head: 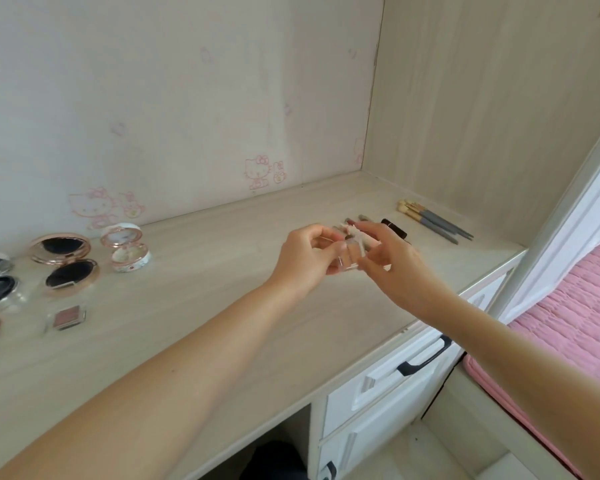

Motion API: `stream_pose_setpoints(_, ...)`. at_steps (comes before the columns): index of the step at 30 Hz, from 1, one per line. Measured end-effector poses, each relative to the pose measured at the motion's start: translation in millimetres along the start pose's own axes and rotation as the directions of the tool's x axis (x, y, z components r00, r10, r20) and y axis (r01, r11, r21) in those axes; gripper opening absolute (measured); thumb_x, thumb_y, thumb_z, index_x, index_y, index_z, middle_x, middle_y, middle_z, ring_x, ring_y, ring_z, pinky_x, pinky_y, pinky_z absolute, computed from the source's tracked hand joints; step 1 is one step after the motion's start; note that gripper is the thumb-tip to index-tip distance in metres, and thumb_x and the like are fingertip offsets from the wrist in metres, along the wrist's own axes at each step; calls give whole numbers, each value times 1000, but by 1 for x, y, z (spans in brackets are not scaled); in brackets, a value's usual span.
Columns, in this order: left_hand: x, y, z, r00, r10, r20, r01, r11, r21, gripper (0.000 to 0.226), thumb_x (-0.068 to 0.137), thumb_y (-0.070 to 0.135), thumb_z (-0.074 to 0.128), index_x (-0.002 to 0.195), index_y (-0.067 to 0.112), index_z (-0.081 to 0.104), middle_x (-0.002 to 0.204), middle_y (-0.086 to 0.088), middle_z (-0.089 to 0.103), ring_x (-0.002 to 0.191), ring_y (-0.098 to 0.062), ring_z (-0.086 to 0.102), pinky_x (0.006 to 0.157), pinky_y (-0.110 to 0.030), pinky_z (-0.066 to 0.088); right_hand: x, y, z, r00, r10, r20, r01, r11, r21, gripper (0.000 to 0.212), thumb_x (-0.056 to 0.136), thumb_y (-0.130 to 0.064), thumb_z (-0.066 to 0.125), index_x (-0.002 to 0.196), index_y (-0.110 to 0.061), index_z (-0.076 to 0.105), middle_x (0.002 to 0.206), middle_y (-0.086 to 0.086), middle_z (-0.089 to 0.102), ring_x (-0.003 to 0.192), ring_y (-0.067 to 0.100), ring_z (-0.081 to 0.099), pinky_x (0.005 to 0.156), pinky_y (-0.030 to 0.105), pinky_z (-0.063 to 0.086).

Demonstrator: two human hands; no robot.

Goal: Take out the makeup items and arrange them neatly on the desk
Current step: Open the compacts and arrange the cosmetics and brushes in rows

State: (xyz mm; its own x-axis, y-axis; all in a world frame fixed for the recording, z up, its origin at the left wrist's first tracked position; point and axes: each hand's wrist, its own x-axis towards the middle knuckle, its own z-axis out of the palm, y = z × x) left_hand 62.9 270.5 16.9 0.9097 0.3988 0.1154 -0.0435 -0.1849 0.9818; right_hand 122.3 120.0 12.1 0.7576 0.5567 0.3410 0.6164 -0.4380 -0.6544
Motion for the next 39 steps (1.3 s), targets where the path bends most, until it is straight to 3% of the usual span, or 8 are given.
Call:
stream_pose_setpoints(4, -33, -4, -31, 998, -21, -52, 21, 1000, -4, 7, 88, 7, 64, 93, 5, 68, 86, -9, 63, 73, -20, 64, 71, -36, 61, -17, -23, 20, 989, -92, 120, 105, 988, -109, 52, 85, -17, 64, 131, -33, 47, 85, -14, 59, 85, 6, 59, 77, 25, 49)
stream_pose_setpoints(8, -63, -12, -60, 992, -81, -92, 78, 996, -38, 8, 89, 9, 63, 94, 8, 69, 90, -10, 66, 76, -16, 65, 70, -34, 60, -31, -45, 38, 969, -149, 198, 183, 969, -166, 51, 85, -22, 67, 130, -34, 46, 92, -15, 61, 91, 9, 56, 82, 30, 50)
stream_pose_setpoints(11, -83, -18, -82, 984, -135, -115, 122, 986, -109, 11, 91, 13, 63, 99, 11, 70, 96, -12, 70, 82, -18, 68, 69, -29, 58, -38, -62, 53, 959, -199, 201, 239, 951, -196, 48, 82, -37, 71, 125, -32, 50, 93, -19, 58, 92, 8, 53, 80, 32, 49)
stream_pose_setpoints(17, -116, -18, -118, 963, -264, -45, 230, 900, -370, 20, 93, 16, 58, 107, 8, 70, 100, -11, 73, 83, -19, 68, 85, -34, 53, -44, -95, 80, 960, -193, 203, 223, 965, -135, 45, 77, -56, 65, 111, -27, 61, 92, -18, 59, 92, 6, 53, 81, 31, 49)
stream_pose_setpoints(21, -132, -15, -139, 959, -284, 18, 249, 807, -536, 27, 94, 17, 55, 114, 3, 66, 109, -18, 70, 105, -31, 66, 94, -35, 50, -46, -118, 96, 961, -187, 206, 212, 972, -106, 41, 78, -59, 62, 102, -26, 64, 88, -18, 62, 93, 5, 53, 81, 27, 47)
stream_pose_setpoints(26, -145, -12, -160, 964, -262, 37, 227, 749, -623, 32, 94, 17, 54, 118, -4, 61, 117, -24, 65, 111, -35, 63, 95, -36, 52, -48, -142, 113, 964, -223, 148, 242, 962, -130, 48, 76, -64, 56, 99, -23, 65, 92, -13, 61, 96, 10, 46, 78, 22, 40)
stream_pose_setpoints(32, -156, -12, -183, 951, -308, -31, 220, 745, -630, 39, 88, 22, 59, 115, -5, 63, 114, -23, 65, 100, -31, 65, 86, -34, 56, -50, -159, 126, 913, -386, 134, 402, 908, -119, 61, 78, -49, 68, 129, -20, 51, 118, -5, 52, 110, 16, 42, 90, 22, 38)
stream_pose_setpoints(39, -174, -17, -196, 942, -334, -30, 244, 743, -623, 46, 81, 27, 64, 114, -4, 65, 107, -17, 67, 94, -28, 63, 83, -33, 57, -51, -175, 133, 825, -544, 153, 559, 825, -84, 47, 78, -38, 71, 119, -19, 58, 112, -6, 55, 103, 16, 50, 85, 28, 46)
